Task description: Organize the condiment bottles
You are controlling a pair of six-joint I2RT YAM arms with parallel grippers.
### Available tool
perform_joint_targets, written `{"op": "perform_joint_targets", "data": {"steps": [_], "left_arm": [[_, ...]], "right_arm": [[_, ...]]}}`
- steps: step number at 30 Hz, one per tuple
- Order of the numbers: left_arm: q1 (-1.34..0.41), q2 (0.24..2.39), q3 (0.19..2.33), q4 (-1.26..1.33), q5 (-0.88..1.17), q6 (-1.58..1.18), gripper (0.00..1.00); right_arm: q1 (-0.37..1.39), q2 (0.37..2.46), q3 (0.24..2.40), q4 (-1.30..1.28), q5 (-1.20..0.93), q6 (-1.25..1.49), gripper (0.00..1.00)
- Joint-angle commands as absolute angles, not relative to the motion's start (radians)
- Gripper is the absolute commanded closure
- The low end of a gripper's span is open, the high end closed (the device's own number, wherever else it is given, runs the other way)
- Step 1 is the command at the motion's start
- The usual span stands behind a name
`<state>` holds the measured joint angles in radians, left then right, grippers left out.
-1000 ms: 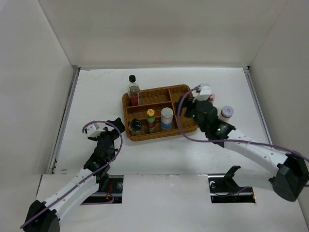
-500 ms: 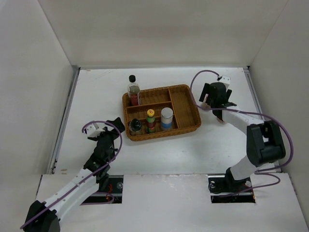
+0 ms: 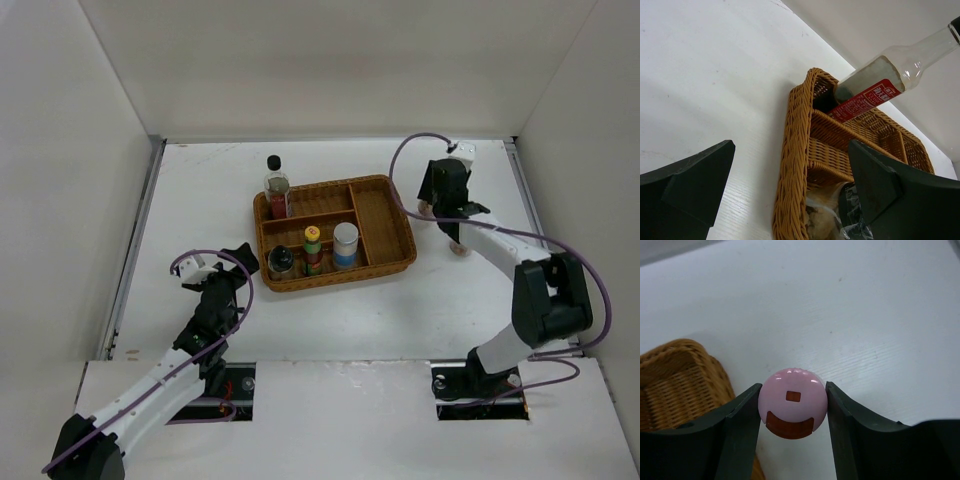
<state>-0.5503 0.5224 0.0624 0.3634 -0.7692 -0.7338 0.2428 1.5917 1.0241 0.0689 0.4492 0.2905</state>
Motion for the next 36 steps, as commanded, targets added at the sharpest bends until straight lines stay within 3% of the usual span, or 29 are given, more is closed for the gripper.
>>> {"op": "perform_joint_targets", "data": {"steps": [1, 14, 28, 29, 33, 36], "left_arm": [[-0.547, 0.526, 0.054, 0.417, -0.761, -0.744, 0.0], [-0.542, 0.519, 0.054, 0.411, -0.759, -0.744, 0.0], [-0.539, 0.528, 0.051, 0.42, -0.749, -0.744, 0.0], [-0.538, 0.523, 0.051, 0.42, -0.747, -0.744, 0.0], [-0.536, 0.532, 0.049, 0.42, -0.747, -0.744, 0.0], [-0.538, 0.525, 0.049, 0.42, -0.747, -0.744, 0.0]], "right_arm": [[0.327, 1.471, 1.106, 0.158, 0.514, 0.23, 0.55], [0.481, 1.732, 1.359, 0.143, 0.403, 0.221, 0.54], [0.504, 1.917, 1.401, 0.138, 0.394, 0.247, 0.51], [0.505, 1.914, 1.394, 0.138, 0.396, 0.248, 0.47], [0.507, 1.873, 1.381, 0.114, 0.403, 0.252, 0.18], [0.505, 1.774, 1.321, 0.109, 0.405, 0.282, 0.11]]}}
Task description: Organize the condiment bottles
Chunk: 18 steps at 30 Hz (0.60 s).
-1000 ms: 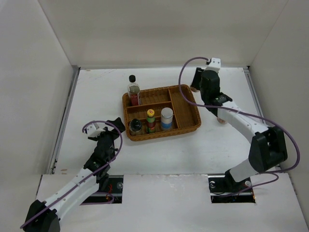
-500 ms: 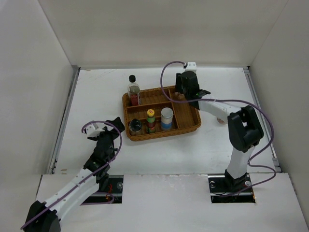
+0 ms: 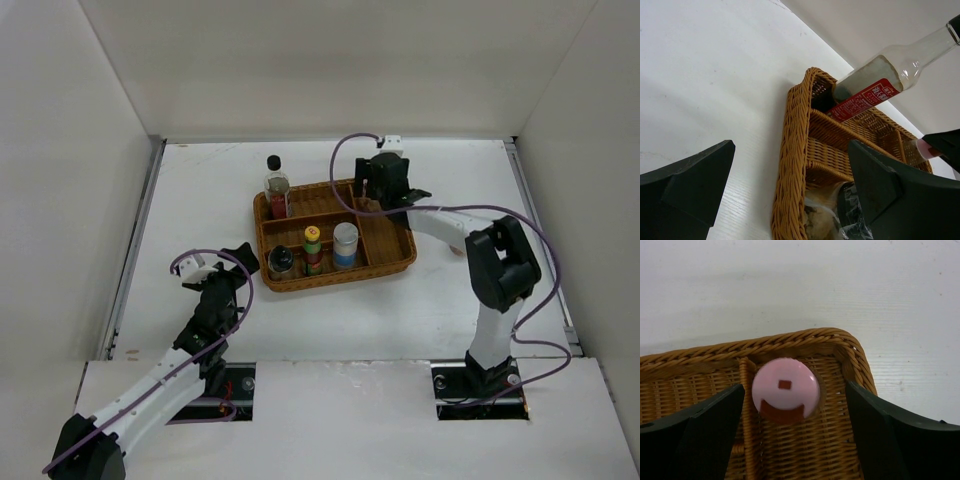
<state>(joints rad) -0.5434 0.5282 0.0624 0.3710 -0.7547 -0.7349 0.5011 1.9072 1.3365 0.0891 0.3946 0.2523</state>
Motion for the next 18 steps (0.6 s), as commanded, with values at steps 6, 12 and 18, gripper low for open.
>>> {"op": "perform_joint_targets", "data": {"steps": [6, 12, 18], "left_arm": [[-0.542, 0.522, 0.051, 0.417, -0.744, -0.746, 0.0], [-0.55, 0.52, 0.051, 0.414, -0.739, -0.746, 0.0], [-0.553, 0.518, 0.049, 0.413, -0.736, -0.746, 0.0]], "right_arm": [[0.409, 1.453, 1.047, 0.12, 0.507, 0.337, 0.07], [0.236, 1.194, 0.75, 0.049, 0.721, 0.399, 0.0], [0.142, 1.219, 0.696, -0.005, 0.672, 0.44, 0.0]]}}
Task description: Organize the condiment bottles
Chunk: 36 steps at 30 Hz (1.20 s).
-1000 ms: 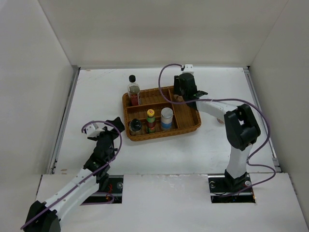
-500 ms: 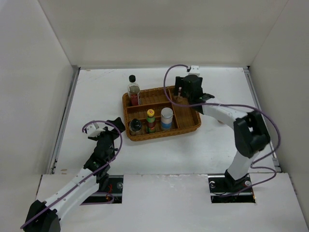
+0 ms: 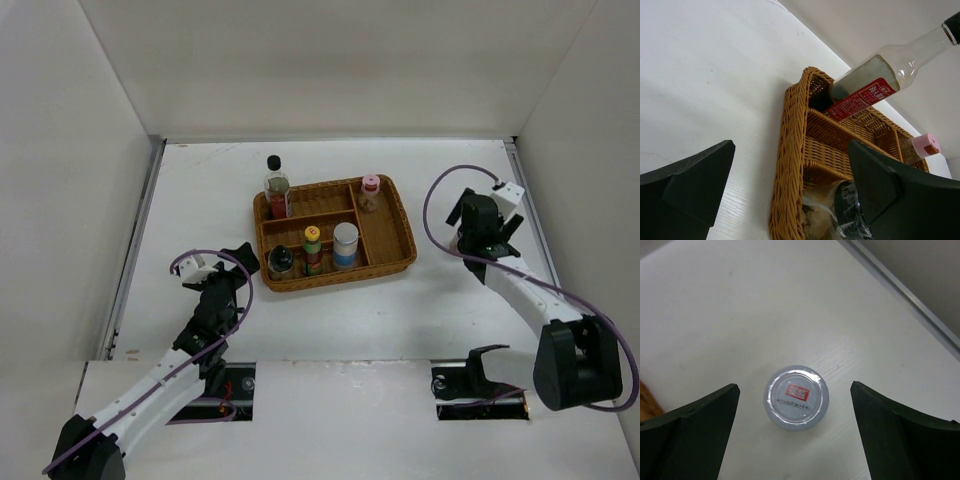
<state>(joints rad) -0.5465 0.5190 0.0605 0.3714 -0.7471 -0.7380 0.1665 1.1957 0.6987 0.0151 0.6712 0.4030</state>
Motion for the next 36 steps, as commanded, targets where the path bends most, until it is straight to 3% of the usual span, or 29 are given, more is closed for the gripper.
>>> {"op": "perform_joint_targets", "data": {"steps": [1, 9, 11, 14, 16, 20, 25, 36], "left_arm": [[-0.553, 0.515, 0.049, 0.411, -0.736, -0.746, 0.0], [-0.548, 0.508, 0.049, 0.407, -0.723, -0.746, 0.0], [-0.548, 0.509, 0.049, 0.41, -0.721, -0.746, 0.0], [-0.542, 0.521, 0.049, 0.414, -0.721, -0.746, 0.0], [-0.542, 0.525, 0.051, 0.41, -0.721, -0.746, 0.0], [-0.542, 0.52, 0.049, 0.416, -0.721, -0.746, 0.0], [-0.541, 0.534, 0.052, 0.419, -0.721, -0.746, 0.0], [-0.535, 0.541, 0.052, 0.42, -0.729, -0.746, 0.0]], "right_arm": [[0.136, 1.232, 0.695, 0.001, 0.655, 0.442, 0.0], [0.076, 1.406, 0.733, 0.089, 0.471, 0.463, 0.0], [0.065, 1.428, 0.736, 0.107, 0.459, 0.469, 0.08], [0.068, 1.404, 0.727, 0.123, 0.477, 0.469, 0.34], [0.08, 1.333, 0.706, 0.15, 0.54, 0.453, 0.41], [0.192, 1.182, 0.71, 0.141, 0.627, 0.364, 0.43], [0.362, 1.104, 0.77, 0.107, 0.586, 0.327, 0.45], [0.623, 1.342, 0.913, 0.136, 0.469, 0.327, 0.43]]}}
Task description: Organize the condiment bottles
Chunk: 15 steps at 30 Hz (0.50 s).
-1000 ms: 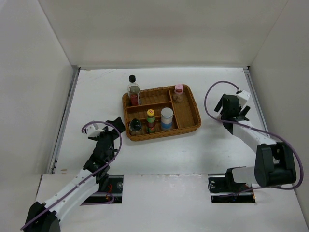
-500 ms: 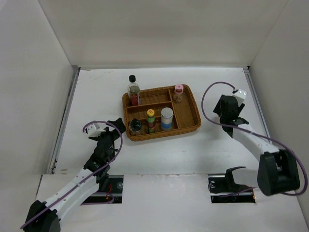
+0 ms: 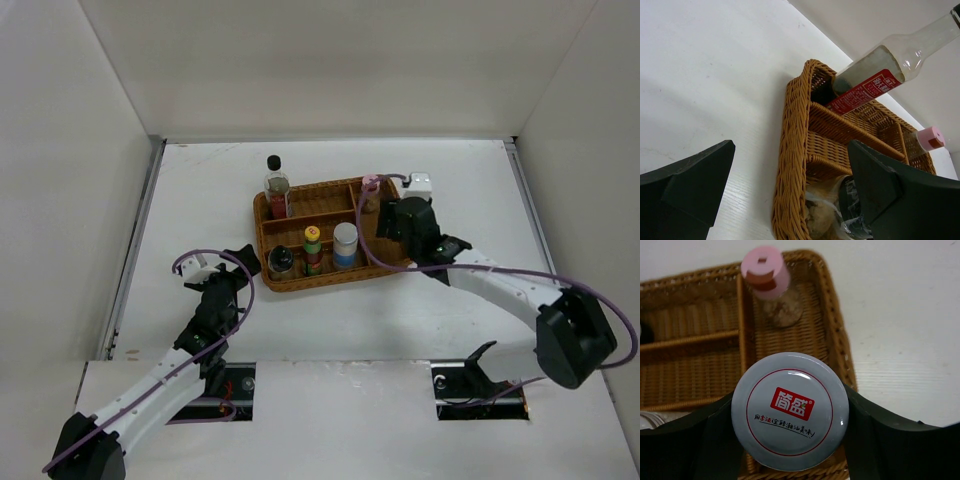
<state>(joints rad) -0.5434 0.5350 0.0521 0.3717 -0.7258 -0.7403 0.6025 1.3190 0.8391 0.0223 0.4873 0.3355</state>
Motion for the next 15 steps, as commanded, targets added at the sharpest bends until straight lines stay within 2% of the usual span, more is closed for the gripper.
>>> {"op": "perform_joint_targets", "data": {"steps": [1, 12, 13, 15], "left_arm": [[-0.535, 0.545, 0.052, 0.42, -0.724, -0.746, 0.0], [-0.527, 0.52, 0.049, 0.414, -0.726, -0.746, 0.0], [-0.527, 0.522, 0.048, 0.414, -0.727, -0.746, 0.0], [-0.524, 0.532, 0.048, 0.413, -0.726, -0.746, 0.0]], "right_arm": [[0.628, 1.365, 0.917, 0.143, 0.463, 0.328, 0.43], [0.653, 1.545, 0.885, 0.201, 0.492, 0.385, 0.37], [0.653, 1.548, 0.882, 0.202, 0.488, 0.39, 0.35], [0.653, 1.549, 0.881, 0.199, 0.486, 0.391, 0.23]]}}
